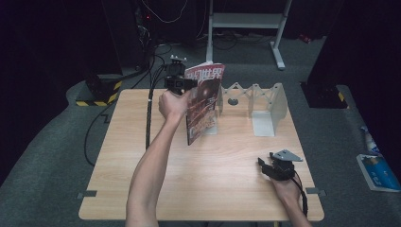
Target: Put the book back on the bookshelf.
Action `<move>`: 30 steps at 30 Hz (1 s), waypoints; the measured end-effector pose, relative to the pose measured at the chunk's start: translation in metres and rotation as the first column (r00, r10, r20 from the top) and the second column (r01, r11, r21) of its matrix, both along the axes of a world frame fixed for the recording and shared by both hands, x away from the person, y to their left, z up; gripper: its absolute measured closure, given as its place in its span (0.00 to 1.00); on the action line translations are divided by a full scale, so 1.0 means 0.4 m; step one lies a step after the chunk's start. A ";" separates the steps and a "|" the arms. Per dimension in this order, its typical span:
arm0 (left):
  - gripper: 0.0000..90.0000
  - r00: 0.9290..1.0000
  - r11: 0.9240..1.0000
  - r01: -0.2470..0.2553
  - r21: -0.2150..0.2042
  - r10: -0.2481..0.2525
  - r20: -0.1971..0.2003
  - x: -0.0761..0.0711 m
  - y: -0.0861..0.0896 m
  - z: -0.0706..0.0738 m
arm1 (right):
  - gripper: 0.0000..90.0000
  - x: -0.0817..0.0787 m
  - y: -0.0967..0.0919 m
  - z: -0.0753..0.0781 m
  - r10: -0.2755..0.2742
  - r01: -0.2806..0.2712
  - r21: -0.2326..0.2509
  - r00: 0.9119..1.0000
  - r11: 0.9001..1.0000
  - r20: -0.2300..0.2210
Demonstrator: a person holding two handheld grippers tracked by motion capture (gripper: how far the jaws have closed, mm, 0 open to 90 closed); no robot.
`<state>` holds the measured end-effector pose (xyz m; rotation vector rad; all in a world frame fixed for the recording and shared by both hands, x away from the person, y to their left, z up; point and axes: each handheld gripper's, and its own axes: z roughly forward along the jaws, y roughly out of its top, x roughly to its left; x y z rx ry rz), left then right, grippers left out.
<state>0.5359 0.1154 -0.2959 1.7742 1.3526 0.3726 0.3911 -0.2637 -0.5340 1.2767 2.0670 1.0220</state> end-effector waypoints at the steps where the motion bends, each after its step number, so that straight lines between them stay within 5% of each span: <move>1: 0.93 1.000 1.000 -0.002 -0.001 0.002 0.001 0.001 0.000 -0.002 | 0.46 0.000 0.000 0.000 0.000 0.000 0.000 1.000 1.000 0.000; 30: 0.93 0.998 0.999 -0.035 -0.028 0.037 0.053 0.031 -0.034 -0.050 | 0.46 0.000 0.001 0.000 -0.003 0.003 -0.002 1.000 1.000 0.005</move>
